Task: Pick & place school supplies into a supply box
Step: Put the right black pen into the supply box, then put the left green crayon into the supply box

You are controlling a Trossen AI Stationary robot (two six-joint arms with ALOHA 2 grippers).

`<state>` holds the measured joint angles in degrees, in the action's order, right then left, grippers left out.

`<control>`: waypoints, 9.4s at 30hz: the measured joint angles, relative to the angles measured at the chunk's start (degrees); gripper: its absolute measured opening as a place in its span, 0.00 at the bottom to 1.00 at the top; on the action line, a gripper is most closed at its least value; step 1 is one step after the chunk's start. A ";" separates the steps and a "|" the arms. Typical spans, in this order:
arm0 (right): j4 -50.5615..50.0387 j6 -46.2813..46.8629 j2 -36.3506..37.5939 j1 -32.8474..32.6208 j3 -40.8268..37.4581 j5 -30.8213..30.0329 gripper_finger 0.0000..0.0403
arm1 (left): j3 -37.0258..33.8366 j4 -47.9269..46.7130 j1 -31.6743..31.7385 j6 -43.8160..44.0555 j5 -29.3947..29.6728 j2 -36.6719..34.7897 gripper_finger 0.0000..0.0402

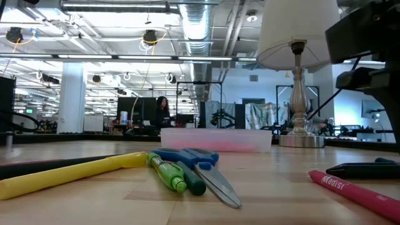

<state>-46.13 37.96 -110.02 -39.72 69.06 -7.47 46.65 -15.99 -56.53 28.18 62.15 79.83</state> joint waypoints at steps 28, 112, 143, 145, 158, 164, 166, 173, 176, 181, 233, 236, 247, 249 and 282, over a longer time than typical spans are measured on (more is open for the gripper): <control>2.91 2.00 -2.89 -0.41 0.31 1.10 0.09 | -0.04 0.00 -0.02 0.07 -0.31 -0.02 0.27; 5.94 -42.43 -7.43 40.14 15.63 -8.43 0.10 | -0.04 -3.01 -0.02 1.26 -1.40 0.09 0.27; -4.40 -28.39 10.75 11.99 15.63 -15.86 0.24 | -0.04 -0.61 3.30 8.25 -10.03 2.84 0.27; -4.44 -27.11 11.02 8.28 15.63 -18.58 0.24 | -0.04 -0.07 3.65 8.23 -14.50 2.84 0.27; -1.08 -14.54 10.26 -8.27 10.36 -36.79 0.24 | 0.94 7.18 4.24 5.01 -31.53 13.17 0.27; -0.06 -8.98 10.27 -10.56 8.08 -39.40 0.24 | 2.17 -0.05 3.65 11.53 -34.62 12.82 0.27; 1.66 -9.10 10.27 -10.53 7.28 -39.37 0.24 | 2.97 -1.92 3.63 11.56 -38.91 12.70 0.27; 6.46 -9.34 10.27 -10.36 4.31 -39.21 0.24 | 5.10 -11.49 3.63 15.97 -53.20 12.72 0.27; 9.47 -9.55 10.27 -9.98 2.93 -39.36 0.24 | 6.41 -14.29 3.63 14.64 -53.99 12.72 0.27; 15.54 -14.11 10.27 -8.56 0.27 -39.10 0.24 | 6.79 -18.17 3.00 2.81 -49.32 12.92 0.27; 16.61 -14.49 10.25 -7.43 0.17 -37.52 0.24 | 6.86 -15.95 12.29 -0.95 -61.88 20.81 0.27; 16.59 -14.49 10.25 -7.43 0.20 -37.52 0.24 | 6.86 -15.80 13.41 6.90 -62.31 20.81 0.27; 16.61 -14.48 10.25 -7.43 0.20 -37.50 0.24 | 6.75 -14.34 14.38 13.79 -60.13 20.85 0.27; 16.61 -14.47 10.25 -7.43 0.20 -37.51 0.24 | 6.75 -14.01 14.38 14.97 -58.66 20.89 0.27; 16.61 -14.43 10.23 -7.43 0.20 -37.50 0.24 | 6.84 -17.48 18.68 16.58 -52.63 20.98 0.03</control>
<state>-29.52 23.52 -99.79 -47.16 69.25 -44.97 53.49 -33.47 -37.85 44.77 9.52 100.82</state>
